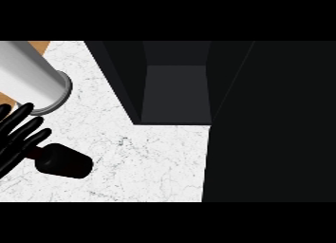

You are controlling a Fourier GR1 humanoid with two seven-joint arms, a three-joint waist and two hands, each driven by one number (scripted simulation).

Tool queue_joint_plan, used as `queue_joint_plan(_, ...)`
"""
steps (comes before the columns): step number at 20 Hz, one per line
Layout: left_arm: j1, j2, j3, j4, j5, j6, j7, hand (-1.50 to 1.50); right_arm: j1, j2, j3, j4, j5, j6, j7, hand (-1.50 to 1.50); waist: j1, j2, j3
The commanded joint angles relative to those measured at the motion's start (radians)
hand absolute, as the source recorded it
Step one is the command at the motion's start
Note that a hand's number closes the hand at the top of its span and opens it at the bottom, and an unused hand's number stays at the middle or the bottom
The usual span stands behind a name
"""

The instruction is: Pick up the wine, place it into the cabinet and close the cabinet

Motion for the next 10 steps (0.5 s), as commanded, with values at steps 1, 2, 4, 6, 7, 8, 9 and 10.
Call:
queue_joint_plan(1,0.056,0.003,0.076,-0.167,0.125,-0.019,0.016,-1.5,-0.002,-0.013,-0.007,-0.219,-0.047,-0.042,0.151,-1.5,0.01,0.003,-0.002)
queue_joint_plan(2,0.023,0.019,0.097,-0.135,0.138,-0.018,0.029,-1.5,0.022,-0.019,0.021,-0.219,-0.028,-0.028,0.137,-1.5,-0.002,0.004,-0.001)
queue_joint_plan(4,0.039,0.031,0.155,-0.144,0.159,-0.041,0.027,-1.5,0.025,-0.015,0.014,-0.217,-0.03,-0.041,0.136,-1.5,0.005,0.002,-0.002)
queue_joint_plan(6,-0.032,0.046,0.182,-0.075,0.177,-0.03,0.034,-1.5,0.007,0.004,0.087,-0.201,0.041,-0.057,0.124,-1.5,-0.008,0.005,-0.001)
queue_joint_plan(7,-0.017,0.048,0.202,-0.059,0.16,-0.038,0.03,-1.5,0.027,-0.038,0.003,-0.264,-0.05,-0.039,0.156,-1.5,-0.009,0.005,-0.001)
queue_joint_plan(8,-0.028,0.066,0.246,-0.062,0.211,-0.05,0.035,-1.5,0.024,-0.037,-0.003,-0.248,-0.055,-0.039,0.148,-1.5,-0.005,0.003,-0.001)
queue_joint_plan(9,-0.019,0.086,0.292,-0.034,0.228,-0.084,0.036,-1.5,0.021,-0.036,0.017,-0.243,-0.034,-0.04,0.151,-1.5,-0.003,0.004,-0.001)
queue_joint_plan(10,-0.062,0.086,0.268,-0.037,0.196,-0.03,0.049,-1.5,0.032,-0.042,0.006,-0.239,-0.057,-0.023,0.124,-1.5,-0.013,0.006,0.0)
